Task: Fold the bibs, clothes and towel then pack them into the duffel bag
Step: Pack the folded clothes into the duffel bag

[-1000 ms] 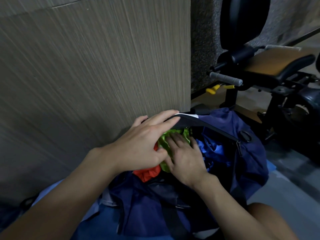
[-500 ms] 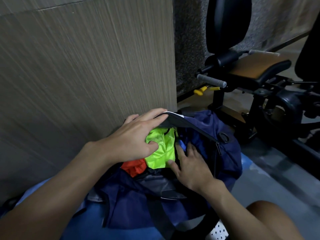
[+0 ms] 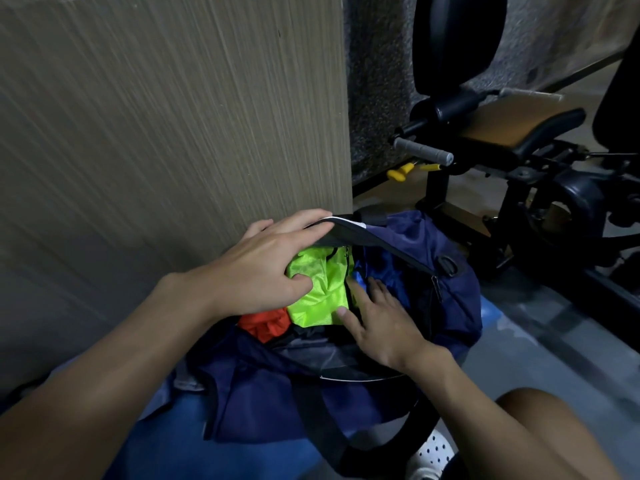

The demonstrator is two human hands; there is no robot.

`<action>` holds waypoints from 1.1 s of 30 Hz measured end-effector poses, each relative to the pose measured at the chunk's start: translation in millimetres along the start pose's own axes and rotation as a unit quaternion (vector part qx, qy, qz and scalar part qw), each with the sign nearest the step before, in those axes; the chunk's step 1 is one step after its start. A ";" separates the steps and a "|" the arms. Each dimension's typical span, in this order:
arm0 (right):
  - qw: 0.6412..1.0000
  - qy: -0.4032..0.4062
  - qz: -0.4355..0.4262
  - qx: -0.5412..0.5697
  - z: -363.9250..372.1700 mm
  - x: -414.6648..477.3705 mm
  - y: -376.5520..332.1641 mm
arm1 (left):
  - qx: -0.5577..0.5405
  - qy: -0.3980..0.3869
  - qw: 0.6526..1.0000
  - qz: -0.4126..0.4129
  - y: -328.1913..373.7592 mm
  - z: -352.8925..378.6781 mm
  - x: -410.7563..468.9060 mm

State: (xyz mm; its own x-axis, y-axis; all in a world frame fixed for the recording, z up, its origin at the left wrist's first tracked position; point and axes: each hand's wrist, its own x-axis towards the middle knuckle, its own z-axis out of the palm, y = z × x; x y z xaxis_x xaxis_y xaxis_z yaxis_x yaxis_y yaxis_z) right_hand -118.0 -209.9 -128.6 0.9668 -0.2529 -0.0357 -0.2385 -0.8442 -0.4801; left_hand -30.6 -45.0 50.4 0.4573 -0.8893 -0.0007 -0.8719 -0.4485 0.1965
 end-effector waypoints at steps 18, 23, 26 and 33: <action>0.976 0.099 -0.174 0.082 -14.8 -76.4 -109.1 | -0.083 0.104 0.988 -0.078 -23.7 22.0 -95.0; 0.959 0.007 -0.260 0.117 18.0 -81.2 -172.5 | -0.193 0.219 0.931 -0.220 -74.4 40.6 -177.9; 0.946 -0.022 -0.296 0.132 37.4 -73.6 -214.7 | -0.213 0.282 0.879 -0.319 -105.5 55.5 -221.4; 0.955 -0.104 -0.249 0.118 86.6 -15.1 -275.3 | -0.240 0.331 0.801 -0.438 -174.2 101.8 -285.8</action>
State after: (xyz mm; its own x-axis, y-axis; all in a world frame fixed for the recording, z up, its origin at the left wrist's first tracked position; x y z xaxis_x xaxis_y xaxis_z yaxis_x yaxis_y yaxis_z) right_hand -59.1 67.3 -71.8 0.9578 0.2738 0.0870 0.2602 -0.6985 -0.6667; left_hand -27.3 278.1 -83.4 0.9877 0.0603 0.1446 -0.0717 -0.6467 0.7594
